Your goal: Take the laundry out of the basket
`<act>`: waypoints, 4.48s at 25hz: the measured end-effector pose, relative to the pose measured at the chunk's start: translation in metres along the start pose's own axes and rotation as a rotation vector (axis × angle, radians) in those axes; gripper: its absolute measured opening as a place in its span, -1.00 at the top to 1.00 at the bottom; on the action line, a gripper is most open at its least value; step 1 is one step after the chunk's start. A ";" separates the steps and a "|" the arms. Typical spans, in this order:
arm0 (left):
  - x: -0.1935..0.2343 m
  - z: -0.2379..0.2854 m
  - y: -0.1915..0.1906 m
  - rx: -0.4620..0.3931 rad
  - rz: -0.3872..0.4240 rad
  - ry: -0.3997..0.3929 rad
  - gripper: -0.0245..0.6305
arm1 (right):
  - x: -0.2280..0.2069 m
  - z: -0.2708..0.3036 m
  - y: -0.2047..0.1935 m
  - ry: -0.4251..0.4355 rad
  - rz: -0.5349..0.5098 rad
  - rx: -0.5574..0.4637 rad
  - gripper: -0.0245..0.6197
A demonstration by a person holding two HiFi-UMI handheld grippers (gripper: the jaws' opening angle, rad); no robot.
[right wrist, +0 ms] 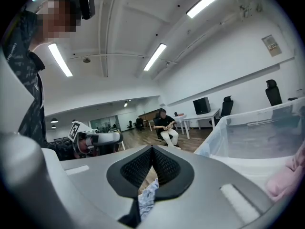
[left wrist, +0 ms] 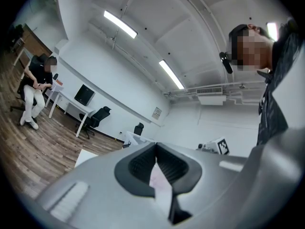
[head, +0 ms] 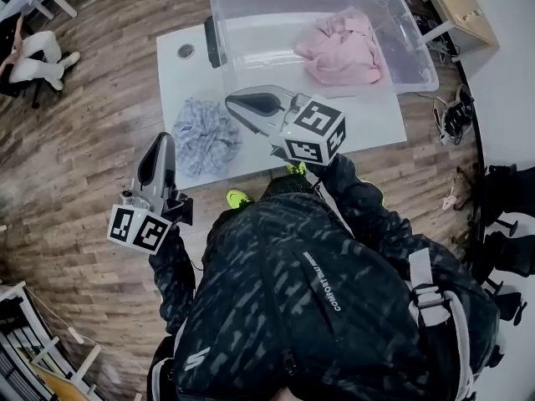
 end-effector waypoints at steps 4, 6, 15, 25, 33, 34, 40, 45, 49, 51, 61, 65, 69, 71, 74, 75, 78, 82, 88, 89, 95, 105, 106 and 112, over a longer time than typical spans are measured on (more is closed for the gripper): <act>-0.019 0.029 -0.008 0.022 0.021 -0.008 0.90 | -0.025 -0.023 0.011 -0.038 -0.016 -0.041 0.93; -0.029 0.045 -0.008 0.019 0.032 -0.012 0.90 | -0.036 -0.035 0.019 -0.048 -0.033 -0.054 0.92; -0.090 0.137 -0.004 0.056 0.142 -0.106 0.90 | -0.094 -0.104 0.047 -0.079 -0.079 -0.091 0.92; -0.157 0.256 -0.026 0.119 0.239 -0.222 0.90 | -0.177 -0.191 0.054 -0.161 -0.084 -0.114 0.92; -0.192 0.327 -0.063 0.192 0.269 -0.267 0.90 | -0.229 -0.233 0.046 -0.182 -0.110 -0.041 0.87; -0.196 0.334 -0.068 0.201 0.273 -0.272 0.90 | -0.236 -0.237 0.046 -0.182 -0.113 -0.032 0.84; -0.212 0.378 -0.095 0.254 0.261 -0.296 0.90 | -0.282 -0.259 0.033 -0.186 -0.135 0.056 0.60; -0.211 0.415 -0.118 0.315 0.282 -0.379 0.90 | -0.323 -0.261 0.016 -0.230 -0.111 0.132 0.39; -0.191 0.445 -0.151 0.411 0.305 -0.438 0.70 | -0.355 -0.252 0.006 -0.282 -0.143 0.210 0.35; -0.185 0.454 -0.169 0.459 0.307 -0.454 0.68 | -0.360 -0.249 -0.003 -0.281 -0.157 0.264 0.35; -0.131 0.493 -0.258 0.700 0.261 -0.449 0.47 | -0.416 -0.225 -0.069 -0.310 -0.069 0.511 0.30; -0.118 0.506 -0.282 0.739 0.288 -0.473 0.22 | -0.433 -0.222 -0.094 -0.324 -0.047 0.586 0.16; -0.107 0.511 -0.313 0.800 0.319 -0.501 -0.06 | -0.444 -0.220 -0.112 -0.339 -0.065 0.664 -0.08; -0.097 0.512 -0.327 0.838 0.309 -0.496 -0.15 | -0.449 -0.218 -0.119 -0.330 -0.053 0.706 -0.22; -0.080 0.512 -0.346 0.857 0.247 -0.456 -0.30 | -0.453 -0.218 -0.132 -0.306 -0.068 0.780 -0.52; -0.074 0.511 -0.350 0.859 0.234 -0.440 -0.35 | -0.455 -0.217 -0.136 -0.303 -0.081 0.790 -0.56; -0.062 0.512 -0.361 0.870 0.218 -0.401 -0.59 | -0.462 -0.218 -0.145 -0.309 -0.064 0.802 -0.64; -0.054 0.514 -0.369 0.902 0.218 -0.389 -0.73 | -0.467 -0.218 -0.156 -0.321 -0.016 0.831 -0.71; -0.047 0.511 -0.388 0.954 0.214 -0.412 -0.75 | -0.475 -0.209 -0.182 -0.300 0.037 0.866 -0.72; -0.046 0.510 -0.391 0.961 0.221 -0.416 -0.75 | -0.476 -0.208 -0.187 -0.294 0.045 0.867 -0.72; -0.047 0.509 -0.405 0.964 0.249 -0.429 -0.71 | -0.482 -0.201 -0.207 -0.284 0.063 0.872 -0.72; -0.047 0.510 -0.411 0.952 0.313 -0.444 -0.64 | -0.488 -0.192 -0.219 -0.261 0.047 0.859 -0.72; -0.047 0.510 -0.412 0.953 0.314 -0.446 -0.63 | -0.488 -0.190 -0.219 -0.257 0.042 0.855 -0.72; -0.046 0.507 -0.416 0.960 0.300 -0.484 -0.50 | -0.487 -0.184 -0.220 -0.229 0.004 0.820 -0.67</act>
Point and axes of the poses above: the fingertips, and each gripper's own axes: z forward along the fingers, x to its left, y out of its top, the point moved 4 cm from there along -z, backward along the fingers, and after that the axes turned 2 degrees about -x, right-handed, at the moved point
